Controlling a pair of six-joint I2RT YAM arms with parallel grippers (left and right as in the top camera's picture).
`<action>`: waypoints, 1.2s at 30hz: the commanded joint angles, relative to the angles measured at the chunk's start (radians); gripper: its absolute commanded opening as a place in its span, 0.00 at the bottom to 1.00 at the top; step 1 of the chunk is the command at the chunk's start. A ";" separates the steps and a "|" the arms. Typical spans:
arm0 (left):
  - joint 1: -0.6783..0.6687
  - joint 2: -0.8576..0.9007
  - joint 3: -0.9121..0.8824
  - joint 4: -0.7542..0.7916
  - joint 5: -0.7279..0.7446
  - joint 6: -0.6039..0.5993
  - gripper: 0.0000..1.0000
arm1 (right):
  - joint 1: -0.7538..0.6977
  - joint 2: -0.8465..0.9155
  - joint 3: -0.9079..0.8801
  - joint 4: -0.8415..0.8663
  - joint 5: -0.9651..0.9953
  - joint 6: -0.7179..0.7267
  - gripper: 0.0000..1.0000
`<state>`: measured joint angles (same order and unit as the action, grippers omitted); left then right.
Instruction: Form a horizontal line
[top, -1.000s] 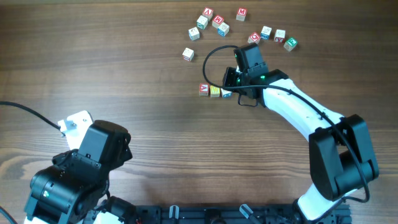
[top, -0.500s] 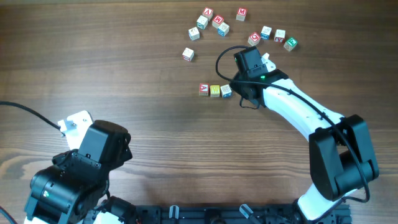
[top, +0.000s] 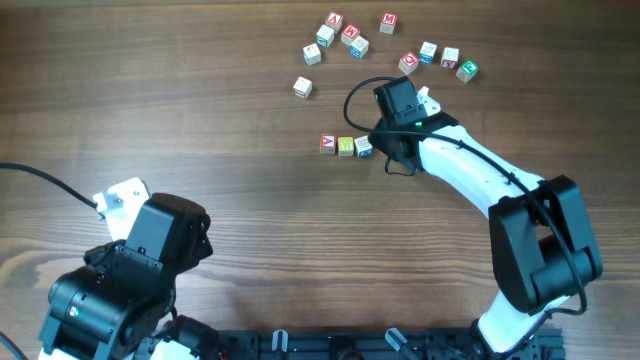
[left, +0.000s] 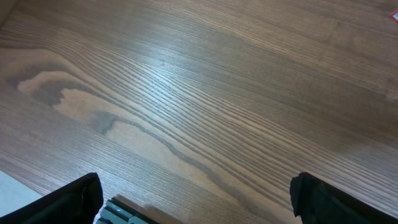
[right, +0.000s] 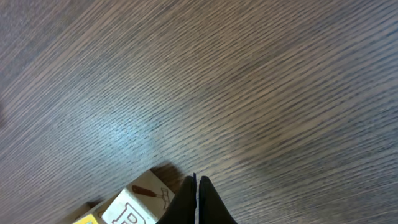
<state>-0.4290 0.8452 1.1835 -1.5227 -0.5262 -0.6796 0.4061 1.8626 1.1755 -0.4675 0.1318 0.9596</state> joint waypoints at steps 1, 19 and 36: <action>0.002 -0.003 -0.002 0.000 -0.002 -0.017 1.00 | 0.001 0.019 -0.006 0.002 -0.030 -0.042 0.05; 0.002 -0.003 -0.002 0.000 -0.002 -0.017 1.00 | 0.000 0.062 -0.006 0.042 -0.142 -0.122 0.04; 0.002 -0.003 -0.002 0.000 -0.002 -0.017 1.00 | 0.001 0.062 -0.006 0.068 -0.212 -0.201 0.04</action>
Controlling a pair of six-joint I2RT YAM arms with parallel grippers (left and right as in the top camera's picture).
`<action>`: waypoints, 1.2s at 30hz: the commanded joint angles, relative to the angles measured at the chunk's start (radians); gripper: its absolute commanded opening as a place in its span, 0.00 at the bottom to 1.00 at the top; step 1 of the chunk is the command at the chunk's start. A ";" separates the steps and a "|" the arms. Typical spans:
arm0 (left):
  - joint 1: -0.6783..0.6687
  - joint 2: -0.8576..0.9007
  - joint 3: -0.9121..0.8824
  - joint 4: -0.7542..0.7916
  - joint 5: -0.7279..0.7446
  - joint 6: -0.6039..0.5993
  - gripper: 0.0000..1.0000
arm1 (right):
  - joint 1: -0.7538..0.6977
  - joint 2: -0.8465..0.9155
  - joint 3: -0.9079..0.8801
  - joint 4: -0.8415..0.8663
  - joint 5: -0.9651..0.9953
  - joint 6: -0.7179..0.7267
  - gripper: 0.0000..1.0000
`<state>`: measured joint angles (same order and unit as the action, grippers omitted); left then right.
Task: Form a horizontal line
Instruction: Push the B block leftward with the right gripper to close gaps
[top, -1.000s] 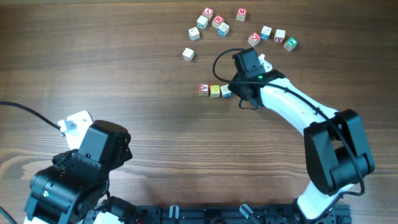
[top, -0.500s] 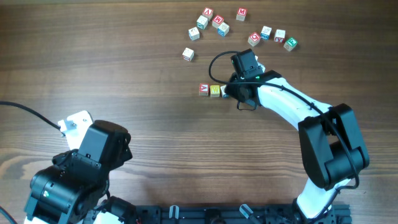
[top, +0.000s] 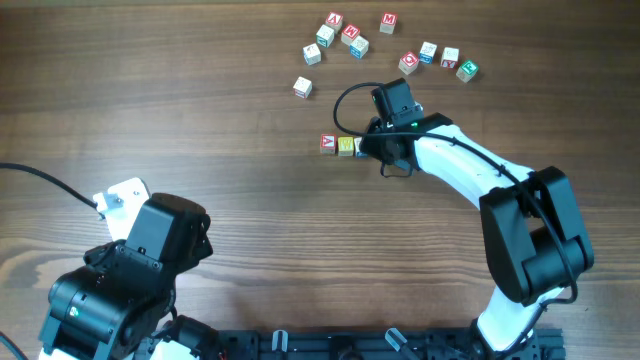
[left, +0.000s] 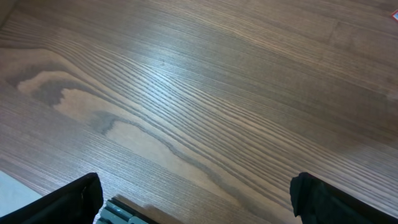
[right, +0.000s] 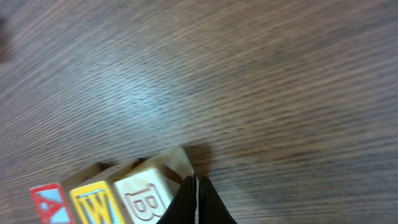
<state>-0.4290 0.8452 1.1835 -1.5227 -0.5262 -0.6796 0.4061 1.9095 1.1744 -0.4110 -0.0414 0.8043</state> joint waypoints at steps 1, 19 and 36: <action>0.002 -0.003 -0.002 0.000 -0.002 -0.017 1.00 | 0.000 0.015 -0.005 0.011 -0.039 -0.046 0.04; 0.002 -0.003 -0.002 0.000 -0.002 -0.017 1.00 | 0.000 0.015 -0.005 0.044 -0.064 -0.097 0.04; 0.002 -0.003 -0.002 0.000 -0.002 -0.017 1.00 | 0.000 0.013 -0.003 -0.044 0.044 0.060 0.04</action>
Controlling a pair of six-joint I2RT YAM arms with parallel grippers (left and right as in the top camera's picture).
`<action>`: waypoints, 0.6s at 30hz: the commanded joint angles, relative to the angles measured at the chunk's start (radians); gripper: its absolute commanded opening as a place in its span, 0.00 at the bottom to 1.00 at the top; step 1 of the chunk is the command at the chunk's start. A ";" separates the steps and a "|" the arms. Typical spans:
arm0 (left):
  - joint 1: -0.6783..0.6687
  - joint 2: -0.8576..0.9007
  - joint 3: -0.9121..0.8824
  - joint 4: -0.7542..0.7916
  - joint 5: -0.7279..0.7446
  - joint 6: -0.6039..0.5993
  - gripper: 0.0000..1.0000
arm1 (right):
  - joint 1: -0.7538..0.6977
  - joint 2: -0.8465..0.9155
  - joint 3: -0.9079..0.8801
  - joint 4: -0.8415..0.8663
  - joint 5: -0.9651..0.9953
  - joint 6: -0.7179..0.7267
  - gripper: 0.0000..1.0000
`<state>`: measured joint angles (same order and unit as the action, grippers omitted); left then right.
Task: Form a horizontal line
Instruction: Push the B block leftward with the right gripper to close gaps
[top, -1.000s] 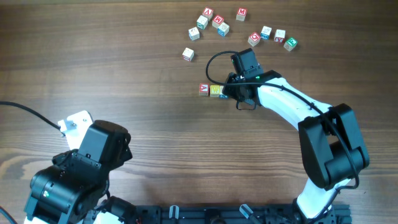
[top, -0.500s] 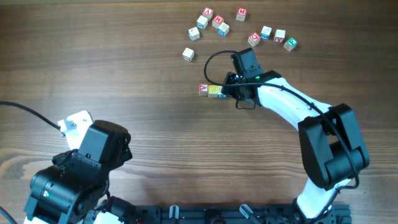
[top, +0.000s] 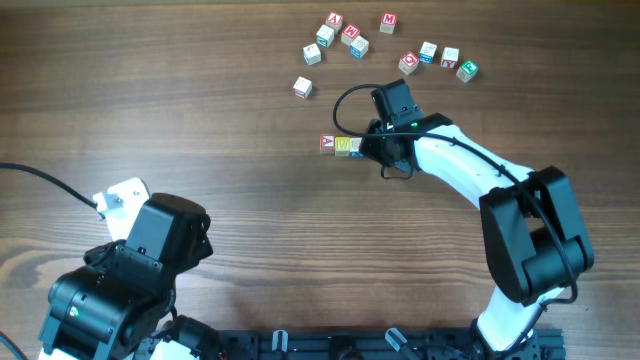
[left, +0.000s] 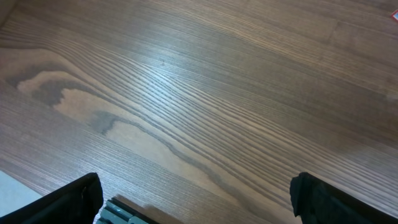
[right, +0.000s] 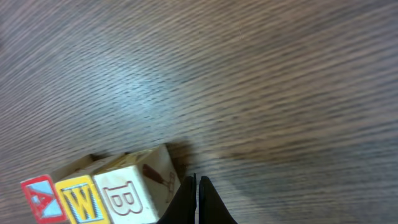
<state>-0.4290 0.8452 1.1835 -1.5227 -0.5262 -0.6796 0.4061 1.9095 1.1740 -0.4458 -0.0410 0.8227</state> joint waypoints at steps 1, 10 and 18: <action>0.002 -0.003 -0.002 0.000 -0.002 -0.017 1.00 | 0.000 0.003 0.002 -0.031 0.044 0.040 0.04; 0.002 -0.003 -0.002 0.000 -0.002 -0.017 1.00 | 0.001 -0.099 0.003 -0.158 -0.039 -0.167 0.04; 0.002 -0.003 -0.002 0.000 -0.002 -0.017 1.00 | 0.084 -0.032 -0.005 -0.108 -0.058 -0.129 0.04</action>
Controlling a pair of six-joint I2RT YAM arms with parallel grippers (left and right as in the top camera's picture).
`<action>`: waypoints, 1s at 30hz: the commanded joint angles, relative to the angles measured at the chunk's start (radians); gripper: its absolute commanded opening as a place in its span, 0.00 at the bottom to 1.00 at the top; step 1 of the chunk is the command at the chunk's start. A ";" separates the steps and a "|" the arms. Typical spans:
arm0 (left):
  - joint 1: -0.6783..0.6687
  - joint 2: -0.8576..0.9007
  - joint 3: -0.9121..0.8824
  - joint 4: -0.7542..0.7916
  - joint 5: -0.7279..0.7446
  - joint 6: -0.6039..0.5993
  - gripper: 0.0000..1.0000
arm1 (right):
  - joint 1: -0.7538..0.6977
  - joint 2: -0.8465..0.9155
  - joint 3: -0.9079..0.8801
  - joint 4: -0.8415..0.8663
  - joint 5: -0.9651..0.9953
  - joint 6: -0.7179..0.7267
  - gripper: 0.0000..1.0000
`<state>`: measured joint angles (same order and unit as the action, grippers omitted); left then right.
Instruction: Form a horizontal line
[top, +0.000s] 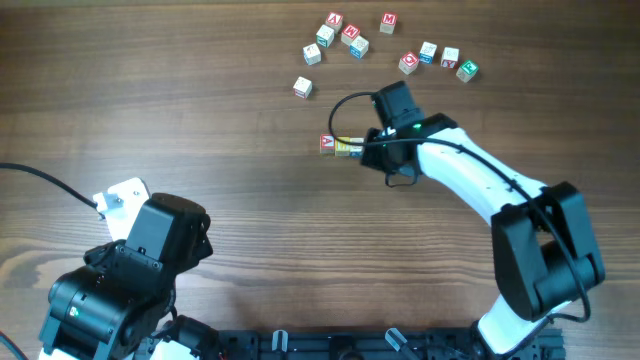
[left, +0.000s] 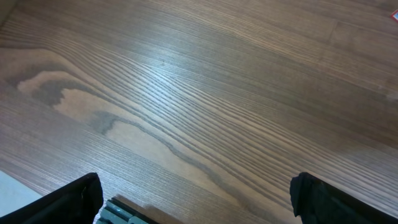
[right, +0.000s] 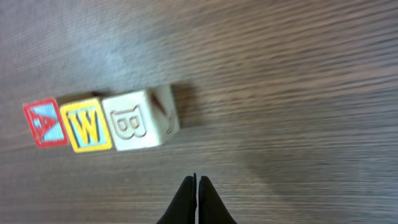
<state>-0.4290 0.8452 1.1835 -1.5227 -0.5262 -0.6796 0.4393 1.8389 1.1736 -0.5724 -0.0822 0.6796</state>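
Note:
Three letter blocks form a touching row: a red A block (right: 45, 123), a yellow W block (right: 88, 126) and a pale B block (right: 138, 119). The overhead view shows the red block (top: 327, 144) and the yellow block (top: 346, 147); the wrist covers the B block there. My right gripper (right: 195, 181) is shut and empty, its tips a short way from the B block without touching it. It sits just right of the row (top: 378, 150). My left gripper (left: 196, 199) is open over bare wood at the near left.
Several loose letter blocks lie scattered at the far side, among them a white one (top: 302, 87), a red one (top: 388, 20) and a green one (top: 466, 70). The right arm's cable loops above the row (top: 345, 100). The left arm's bulk (top: 130, 270) fills the near left corner.
My shut right gripper has drawn back from the B block. Its tips were right beside the block; now there is a gap, and all three blocks show in the right wrist view.
At first the B block sat at the right end of the row with my shut right gripper's tips beside it. Then the tips were against the block and the row looked tighter. The tips stayed close, and now stand clear. The left arm has not moved.

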 joint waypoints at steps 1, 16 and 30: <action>0.002 -0.003 -0.002 0.000 -0.002 -0.017 1.00 | 0.081 0.045 -0.005 0.031 0.004 0.035 0.04; 0.002 -0.003 -0.002 0.000 -0.002 -0.017 1.00 | 0.102 0.093 -0.005 0.051 0.082 0.064 0.04; 0.002 -0.003 -0.002 0.000 -0.002 -0.017 1.00 | 0.097 0.104 -0.005 0.123 0.093 0.063 0.05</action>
<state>-0.4290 0.8452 1.1835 -1.5227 -0.5262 -0.6796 0.5396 1.9152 1.1728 -0.4541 -0.0174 0.7326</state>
